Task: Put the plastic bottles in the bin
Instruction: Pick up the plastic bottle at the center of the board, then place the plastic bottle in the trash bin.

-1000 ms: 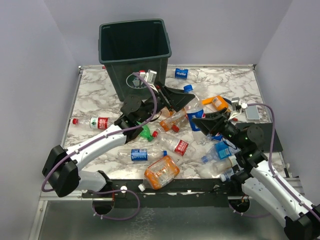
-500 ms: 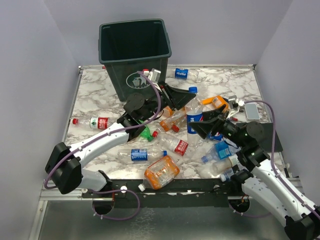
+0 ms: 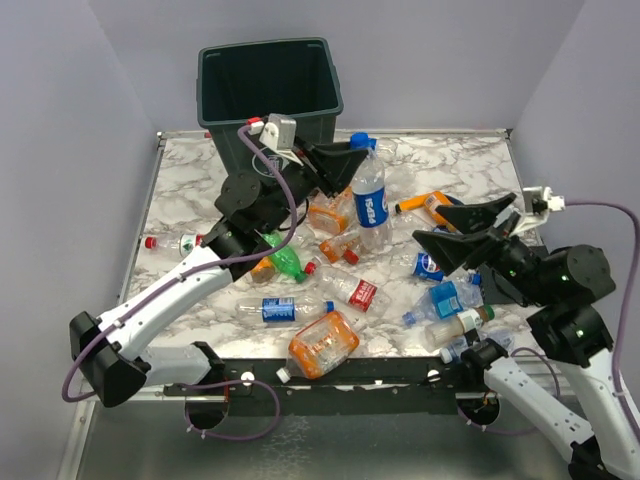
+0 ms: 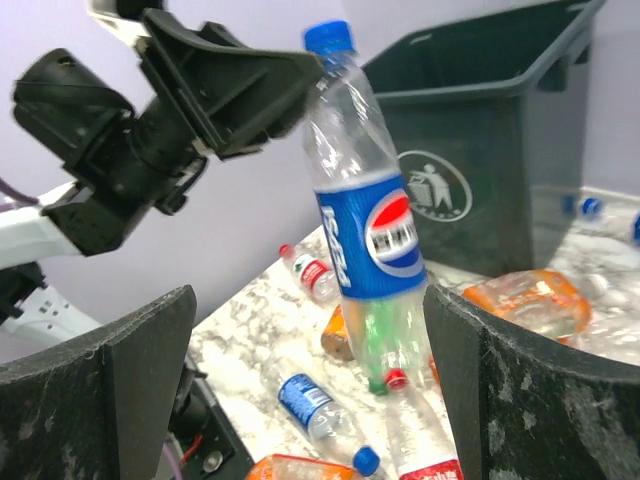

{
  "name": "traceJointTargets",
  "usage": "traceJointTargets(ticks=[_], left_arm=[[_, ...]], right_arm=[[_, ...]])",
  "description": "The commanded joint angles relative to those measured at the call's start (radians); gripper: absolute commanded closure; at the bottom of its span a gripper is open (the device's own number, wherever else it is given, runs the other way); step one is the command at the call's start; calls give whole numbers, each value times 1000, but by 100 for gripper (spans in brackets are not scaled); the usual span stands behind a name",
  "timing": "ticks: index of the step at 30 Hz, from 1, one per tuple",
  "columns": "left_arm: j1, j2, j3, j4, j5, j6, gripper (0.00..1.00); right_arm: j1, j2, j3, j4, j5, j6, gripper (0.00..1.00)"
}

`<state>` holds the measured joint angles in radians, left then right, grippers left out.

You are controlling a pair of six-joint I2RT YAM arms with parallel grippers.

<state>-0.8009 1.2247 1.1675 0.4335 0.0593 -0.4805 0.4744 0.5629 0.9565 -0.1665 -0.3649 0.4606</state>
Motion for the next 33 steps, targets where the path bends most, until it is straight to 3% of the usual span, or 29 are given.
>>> traceJointTargets(ticks=[1, 8, 15, 20, 23, 28, 29, 31, 32, 33], left_arm=[[-4, -35, 124, -92, -191, 254, 100], [22, 98, 406, -13, -484, 646, 100], [178, 383, 720, 139, -481, 753, 100], [283, 514, 681, 355, -487, 755, 100], [361, 555, 595, 442, -436, 669, 100], [372, 582, 577, 421, -448, 611, 99], [373, 579, 577, 408, -438, 593, 80], [371, 568, 571, 395, -422, 580, 32], [370, 561, 573, 388, -422, 580, 13], [370, 553, 577, 376, -424, 580, 2]], right_arm=[[5, -52, 46, -197, 180, -76, 0], [5, -211, -121, -164, 442, 37, 0], [5, -255, -248, -164, 446, 125, 2], [5, -289, -264, -201, 452, 142, 3], [5, -317, -254, -226, 498, 140, 3], [4, -319, -234, -257, 537, 103, 2], [5, -312, -233, -263, 543, 99, 2], [6, -303, -237, -266, 555, 93, 2], [6, -299, -238, -263, 563, 92, 2], [6, -293, -238, -260, 569, 92, 2]])
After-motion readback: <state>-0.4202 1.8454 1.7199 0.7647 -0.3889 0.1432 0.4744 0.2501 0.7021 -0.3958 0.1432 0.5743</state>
